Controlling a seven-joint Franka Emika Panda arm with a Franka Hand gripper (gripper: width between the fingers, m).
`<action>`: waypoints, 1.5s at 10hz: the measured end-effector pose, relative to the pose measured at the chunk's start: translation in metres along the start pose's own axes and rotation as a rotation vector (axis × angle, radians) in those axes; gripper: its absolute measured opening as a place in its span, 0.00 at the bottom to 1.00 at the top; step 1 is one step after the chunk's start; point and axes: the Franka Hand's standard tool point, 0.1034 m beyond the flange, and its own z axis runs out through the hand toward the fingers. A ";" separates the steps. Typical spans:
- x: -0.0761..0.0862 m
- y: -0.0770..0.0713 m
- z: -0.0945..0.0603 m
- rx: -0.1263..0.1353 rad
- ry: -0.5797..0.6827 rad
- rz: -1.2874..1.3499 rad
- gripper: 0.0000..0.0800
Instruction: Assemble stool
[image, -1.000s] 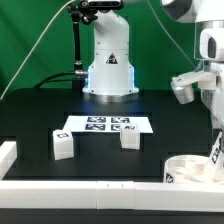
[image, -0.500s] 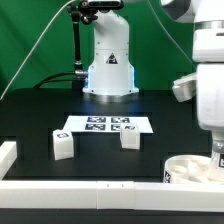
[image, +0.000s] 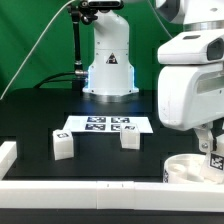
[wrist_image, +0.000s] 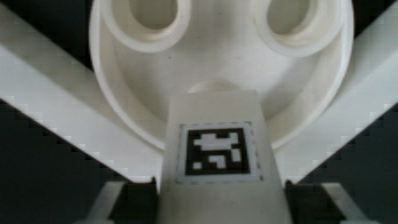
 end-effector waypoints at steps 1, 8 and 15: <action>0.000 0.000 0.000 0.000 0.000 0.085 0.43; -0.005 0.016 -0.002 -0.020 0.077 0.658 0.43; -0.008 0.021 -0.002 -0.020 0.079 0.831 0.79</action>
Offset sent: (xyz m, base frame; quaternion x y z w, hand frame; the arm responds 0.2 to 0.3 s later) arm -0.0110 -0.0054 -0.0030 0.0058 0.0292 0.2525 0.9671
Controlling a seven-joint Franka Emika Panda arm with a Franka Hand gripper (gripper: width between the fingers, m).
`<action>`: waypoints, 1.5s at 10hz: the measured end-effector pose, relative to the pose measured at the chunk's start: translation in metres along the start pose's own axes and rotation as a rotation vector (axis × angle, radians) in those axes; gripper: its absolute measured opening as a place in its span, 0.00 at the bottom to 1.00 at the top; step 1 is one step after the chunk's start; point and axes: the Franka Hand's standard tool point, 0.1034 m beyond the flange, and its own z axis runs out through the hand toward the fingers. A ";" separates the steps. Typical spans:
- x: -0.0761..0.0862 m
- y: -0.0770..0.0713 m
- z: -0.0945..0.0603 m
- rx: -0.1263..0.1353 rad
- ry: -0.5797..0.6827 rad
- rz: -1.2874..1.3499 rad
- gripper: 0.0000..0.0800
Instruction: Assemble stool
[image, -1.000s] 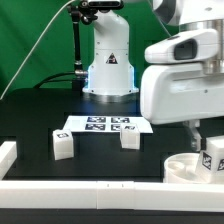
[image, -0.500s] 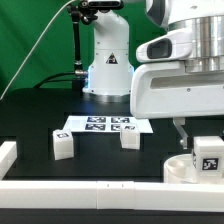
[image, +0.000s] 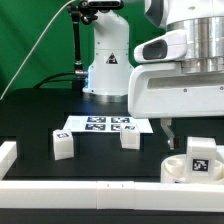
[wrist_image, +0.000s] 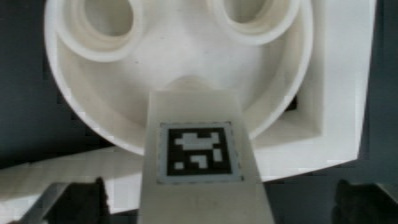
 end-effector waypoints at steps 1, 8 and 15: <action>-0.004 0.001 -0.004 -0.001 -0.003 0.000 0.81; -0.030 0.029 -0.027 -0.019 -0.021 -0.032 0.81; -0.075 0.075 -0.006 -0.046 -0.069 -0.037 0.81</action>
Offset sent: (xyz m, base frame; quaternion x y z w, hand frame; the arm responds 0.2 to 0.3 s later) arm -0.0519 -0.0324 0.0230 -0.0069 -0.0278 -0.0163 0.9995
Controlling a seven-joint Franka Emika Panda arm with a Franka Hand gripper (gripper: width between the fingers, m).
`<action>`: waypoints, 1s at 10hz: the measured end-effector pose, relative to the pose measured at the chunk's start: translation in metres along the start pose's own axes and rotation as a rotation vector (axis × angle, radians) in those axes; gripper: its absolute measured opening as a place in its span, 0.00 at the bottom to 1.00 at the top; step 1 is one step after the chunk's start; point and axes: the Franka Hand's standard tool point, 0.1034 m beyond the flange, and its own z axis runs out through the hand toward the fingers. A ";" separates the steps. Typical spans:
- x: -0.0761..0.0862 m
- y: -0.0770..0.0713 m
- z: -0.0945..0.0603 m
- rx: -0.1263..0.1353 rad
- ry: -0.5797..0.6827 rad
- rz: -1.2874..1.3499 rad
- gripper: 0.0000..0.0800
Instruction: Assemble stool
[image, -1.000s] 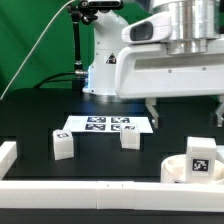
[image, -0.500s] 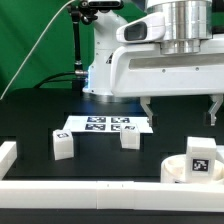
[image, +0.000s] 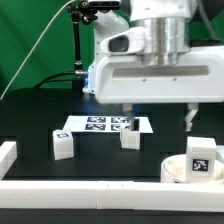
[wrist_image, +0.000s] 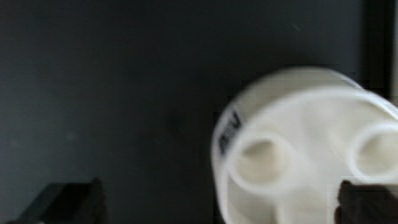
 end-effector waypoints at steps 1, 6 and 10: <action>-0.003 0.005 0.003 0.000 -0.005 0.008 0.81; -0.017 0.018 0.013 -0.004 -0.017 0.045 0.81; -0.046 0.043 0.027 -0.027 -0.083 0.071 0.81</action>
Offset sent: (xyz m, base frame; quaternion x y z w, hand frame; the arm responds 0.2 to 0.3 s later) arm 0.0000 0.0000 0.0000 0.0000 0.0000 0.0000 1.0000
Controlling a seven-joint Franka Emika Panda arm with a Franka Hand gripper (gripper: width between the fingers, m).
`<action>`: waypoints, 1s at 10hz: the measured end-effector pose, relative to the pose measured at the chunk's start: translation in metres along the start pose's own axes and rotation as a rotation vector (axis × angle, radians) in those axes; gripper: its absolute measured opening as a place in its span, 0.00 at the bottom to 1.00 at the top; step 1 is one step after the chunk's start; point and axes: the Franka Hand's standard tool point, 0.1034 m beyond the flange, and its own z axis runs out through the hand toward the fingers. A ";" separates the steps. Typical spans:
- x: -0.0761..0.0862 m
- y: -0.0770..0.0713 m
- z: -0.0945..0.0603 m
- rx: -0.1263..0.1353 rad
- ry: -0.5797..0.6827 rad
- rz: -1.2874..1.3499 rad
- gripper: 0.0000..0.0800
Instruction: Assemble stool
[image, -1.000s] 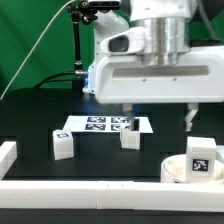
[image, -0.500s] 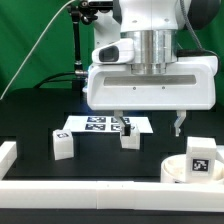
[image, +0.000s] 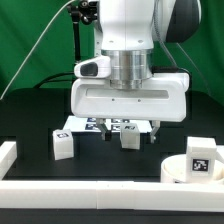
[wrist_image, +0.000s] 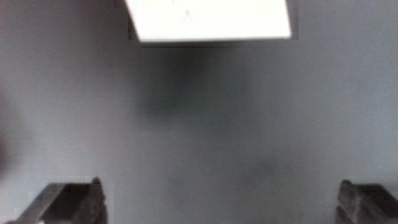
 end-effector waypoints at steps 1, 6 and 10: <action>0.000 0.000 0.000 0.000 0.001 0.000 0.81; -0.020 0.012 0.002 -0.026 -0.347 0.024 0.81; -0.032 0.008 0.002 -0.036 -0.546 0.013 0.81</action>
Offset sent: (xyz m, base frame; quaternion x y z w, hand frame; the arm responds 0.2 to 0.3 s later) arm 0.0000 0.0000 0.0000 0.0000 -0.1296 0.0000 0.9916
